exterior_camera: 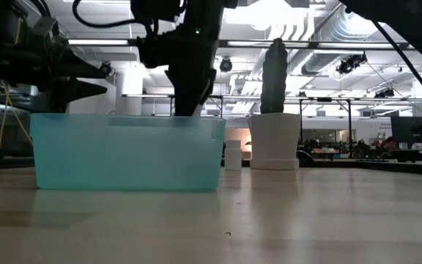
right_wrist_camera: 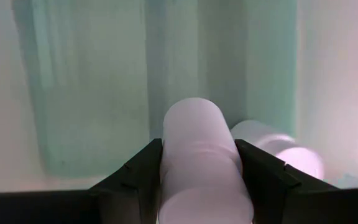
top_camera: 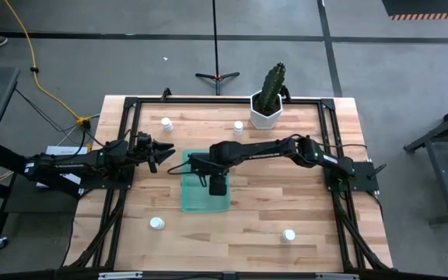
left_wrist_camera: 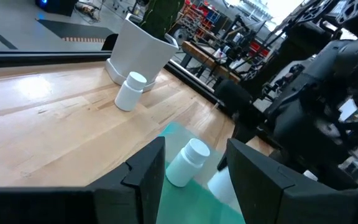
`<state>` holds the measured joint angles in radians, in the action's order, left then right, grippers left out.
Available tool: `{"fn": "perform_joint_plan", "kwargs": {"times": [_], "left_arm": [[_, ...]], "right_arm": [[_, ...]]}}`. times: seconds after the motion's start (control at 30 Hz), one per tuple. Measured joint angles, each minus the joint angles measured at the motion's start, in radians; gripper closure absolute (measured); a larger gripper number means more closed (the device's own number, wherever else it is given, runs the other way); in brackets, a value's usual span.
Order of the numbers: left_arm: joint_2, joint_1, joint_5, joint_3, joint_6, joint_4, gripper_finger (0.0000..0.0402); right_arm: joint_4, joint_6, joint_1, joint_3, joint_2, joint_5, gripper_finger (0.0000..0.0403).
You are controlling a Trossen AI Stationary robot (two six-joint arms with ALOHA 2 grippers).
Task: Pick and place pill bottles into a basket
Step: Put the pill bottle into the blue bin
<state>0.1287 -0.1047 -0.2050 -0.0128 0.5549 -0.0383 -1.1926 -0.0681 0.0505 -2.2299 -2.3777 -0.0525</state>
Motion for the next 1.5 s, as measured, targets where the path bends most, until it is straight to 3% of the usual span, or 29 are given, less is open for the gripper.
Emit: {"fn": "perform_joint_plan", "kwargs": {"times": [0.7, 0.97, 1.27, 1.5], "left_arm": [[0.000, 0.000, 0.000, 0.000, 0.000, 0.000, 0.0197], [0.000, 0.000, 0.001, 0.000, 0.000, 0.000, 0.0197], [0.000, 0.000, 0.001, 0.000, 0.000, 0.000, 0.0197], [0.000, 0.000, 0.001, 0.000, 0.000, 0.000, 0.0197]], "right_arm": [[0.008, -0.003, -0.012, 0.066, -0.001, 0.022, 0.0237], [0.002, -0.005, -0.012, 0.066, -0.001, 0.034, 0.0193], [0.000, -0.008, -0.011, 0.066, -0.001, 0.036, 0.0198], [-0.002, -0.009, -0.018, -0.005, -0.001, 0.038, 0.0197]]}}
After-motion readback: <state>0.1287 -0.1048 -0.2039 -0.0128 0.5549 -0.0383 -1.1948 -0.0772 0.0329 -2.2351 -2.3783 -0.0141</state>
